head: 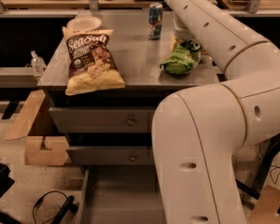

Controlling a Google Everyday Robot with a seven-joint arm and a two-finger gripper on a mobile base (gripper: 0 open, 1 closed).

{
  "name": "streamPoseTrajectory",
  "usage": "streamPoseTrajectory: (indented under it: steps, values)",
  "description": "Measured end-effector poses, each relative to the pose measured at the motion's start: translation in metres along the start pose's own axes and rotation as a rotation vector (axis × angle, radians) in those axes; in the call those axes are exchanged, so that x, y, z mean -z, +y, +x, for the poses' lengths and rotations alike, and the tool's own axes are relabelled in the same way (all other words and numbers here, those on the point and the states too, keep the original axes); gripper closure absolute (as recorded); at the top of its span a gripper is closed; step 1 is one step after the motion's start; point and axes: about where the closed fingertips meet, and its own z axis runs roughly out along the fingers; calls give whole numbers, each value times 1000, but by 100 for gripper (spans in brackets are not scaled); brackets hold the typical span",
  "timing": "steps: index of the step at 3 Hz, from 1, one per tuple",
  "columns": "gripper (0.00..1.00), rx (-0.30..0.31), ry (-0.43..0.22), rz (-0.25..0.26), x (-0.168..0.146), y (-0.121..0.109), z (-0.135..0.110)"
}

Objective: Place green rice chip bag into bottom drawer

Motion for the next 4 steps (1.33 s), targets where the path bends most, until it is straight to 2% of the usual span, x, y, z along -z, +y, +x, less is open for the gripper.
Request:
streamPoseTrajectory:
  steps: [1, 2, 4]
  values:
    - [86, 1, 2, 0, -1, 0, 0]
    - [100, 1, 2, 1, -1, 0, 0]
    - [100, 1, 2, 0, -1, 0, 0]
